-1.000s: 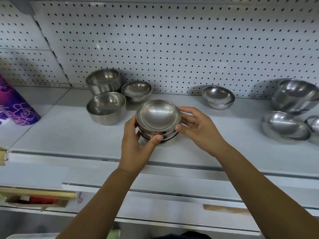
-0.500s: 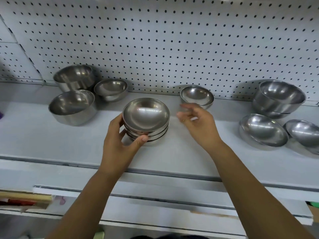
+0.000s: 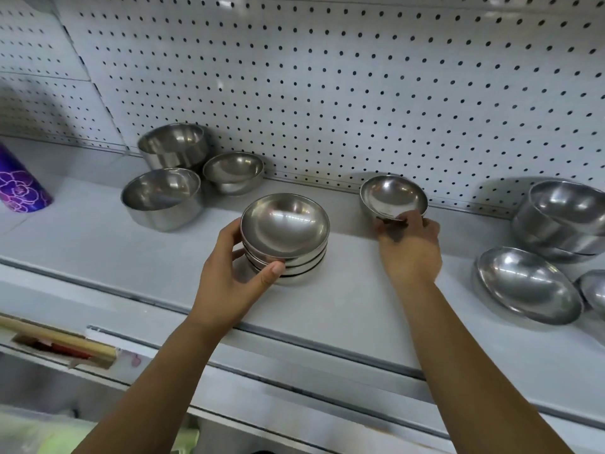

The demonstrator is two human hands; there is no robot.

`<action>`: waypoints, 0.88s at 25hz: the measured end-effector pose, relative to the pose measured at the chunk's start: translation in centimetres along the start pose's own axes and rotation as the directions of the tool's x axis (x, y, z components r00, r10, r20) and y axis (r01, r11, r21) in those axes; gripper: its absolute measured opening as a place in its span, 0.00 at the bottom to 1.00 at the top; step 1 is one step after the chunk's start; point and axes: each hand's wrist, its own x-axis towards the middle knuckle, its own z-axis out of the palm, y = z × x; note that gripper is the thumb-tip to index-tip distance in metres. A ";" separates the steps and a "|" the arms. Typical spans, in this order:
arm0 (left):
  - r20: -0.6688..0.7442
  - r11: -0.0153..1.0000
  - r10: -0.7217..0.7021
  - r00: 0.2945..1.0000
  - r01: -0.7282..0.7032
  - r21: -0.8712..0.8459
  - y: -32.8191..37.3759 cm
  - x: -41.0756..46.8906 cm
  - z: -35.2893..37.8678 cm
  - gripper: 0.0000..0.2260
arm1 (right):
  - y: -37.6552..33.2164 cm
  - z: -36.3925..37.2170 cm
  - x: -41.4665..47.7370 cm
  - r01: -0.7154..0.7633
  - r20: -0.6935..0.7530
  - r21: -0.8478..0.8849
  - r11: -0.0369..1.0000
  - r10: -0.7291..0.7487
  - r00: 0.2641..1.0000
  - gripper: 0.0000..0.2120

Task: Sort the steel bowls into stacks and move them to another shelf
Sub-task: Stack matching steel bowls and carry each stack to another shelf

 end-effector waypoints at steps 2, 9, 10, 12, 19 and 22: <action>0.004 1.000 -0.011 1.000 0.011 0.004 0.1 -0.1 0.0 0.37 | -0.2 -0.1 -0.3 0.048 -0.050 0.142 0.989 -0.041 0.998 0.20; -0.014 1.000 -0.006 1.000 0.006 0.011 0.2 -0.1 0.1 0.35 | -4.2 -3.3 -2.9 0.301 0.026 0.529 0.794 -0.369 0.929 0.18; -0.012 1.000 -0.004 1.000 0.004 0.006 0.2 -0.1 0.1 0.35 | -4.9 -4.0 -3.3 0.303 0.091 0.544 0.782 -0.414 0.906 0.17; -0.007 1.000 0.012 1.000 -0.012 0.014 0.1 -0.1 0.1 0.34 | -5.8 -4.8 -4.1 0.336 0.201 0.543 0.770 -0.507 0.838 0.19; -0.017 0.998 0.040 0.999 -0.040 0.042 0.1 0.0 0.2 0.34 | -6.8 -4.4 -5.5 0.434 0.315 0.461 0.774 -0.600 0.736 0.28; -0.015 0.998 0.034 0.999 -0.033 0.052 -0.1 0.0 0.1 0.34 | -6.6 -3.8 -5.7 0.457 0.328 0.433 0.777 -0.608 0.723 0.28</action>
